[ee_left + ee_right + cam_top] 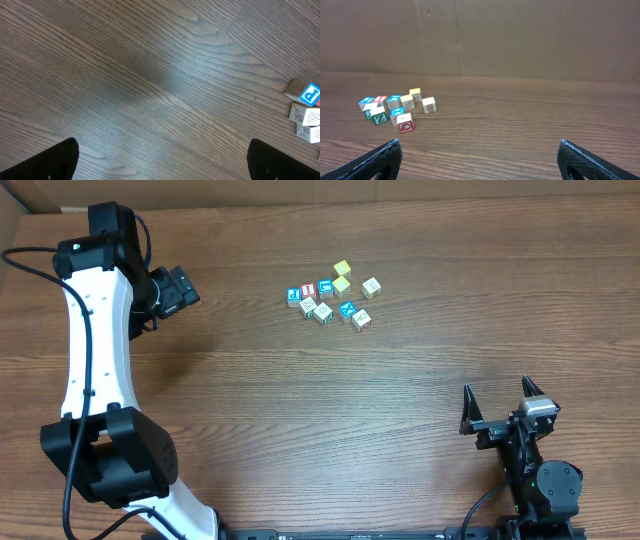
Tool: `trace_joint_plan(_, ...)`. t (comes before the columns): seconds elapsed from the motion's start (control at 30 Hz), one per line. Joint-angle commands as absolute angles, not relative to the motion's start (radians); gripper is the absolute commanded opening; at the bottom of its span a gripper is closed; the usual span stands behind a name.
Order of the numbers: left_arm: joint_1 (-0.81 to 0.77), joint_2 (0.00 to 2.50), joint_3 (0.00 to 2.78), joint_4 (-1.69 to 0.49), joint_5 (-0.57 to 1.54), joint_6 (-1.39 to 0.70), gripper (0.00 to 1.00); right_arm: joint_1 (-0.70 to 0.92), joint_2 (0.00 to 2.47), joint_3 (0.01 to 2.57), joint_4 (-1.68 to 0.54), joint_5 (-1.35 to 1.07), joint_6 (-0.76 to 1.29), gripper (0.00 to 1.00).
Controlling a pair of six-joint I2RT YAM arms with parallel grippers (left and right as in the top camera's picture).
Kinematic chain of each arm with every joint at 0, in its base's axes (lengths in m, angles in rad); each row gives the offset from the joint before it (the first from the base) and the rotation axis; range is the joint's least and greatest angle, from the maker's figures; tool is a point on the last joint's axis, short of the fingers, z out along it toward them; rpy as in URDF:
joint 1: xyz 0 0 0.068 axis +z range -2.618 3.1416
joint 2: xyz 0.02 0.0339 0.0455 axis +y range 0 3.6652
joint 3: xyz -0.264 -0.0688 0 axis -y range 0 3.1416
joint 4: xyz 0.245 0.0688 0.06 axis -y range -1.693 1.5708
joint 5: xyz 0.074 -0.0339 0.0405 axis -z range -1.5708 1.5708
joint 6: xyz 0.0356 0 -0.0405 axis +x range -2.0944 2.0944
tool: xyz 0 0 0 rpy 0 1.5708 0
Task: Flip 3 blocks
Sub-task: 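Raise the left arm and move it beside the block cluster, then swing the right gripper over the blocks near the blue X block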
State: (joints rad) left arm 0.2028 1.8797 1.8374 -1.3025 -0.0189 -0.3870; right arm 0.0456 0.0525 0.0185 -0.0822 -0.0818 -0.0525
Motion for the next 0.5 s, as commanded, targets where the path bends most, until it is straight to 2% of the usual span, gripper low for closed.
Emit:
trace_joint_plan(0.0, 0.196, 1.887, 1.861, -1.304, -0.008, -0.389, 1.00, 0.038, 0.051, 0.008, -0.077, -0.088, -0.057, 1.00)
trace_joint_plan(0.27, 0.196, 1.887, 1.861, -1.304, -0.007, -0.389, 1.00, 0.038, 0.051, 0.008, -0.075, -0.093, -0.051, 1.00)
trace_joint_plan(0.47, 0.196, 1.887, 1.861, -1.304, -0.007, -0.389, 1.00, 0.038, 0.054, 0.009, -0.051, -0.092, 0.194, 1.00)
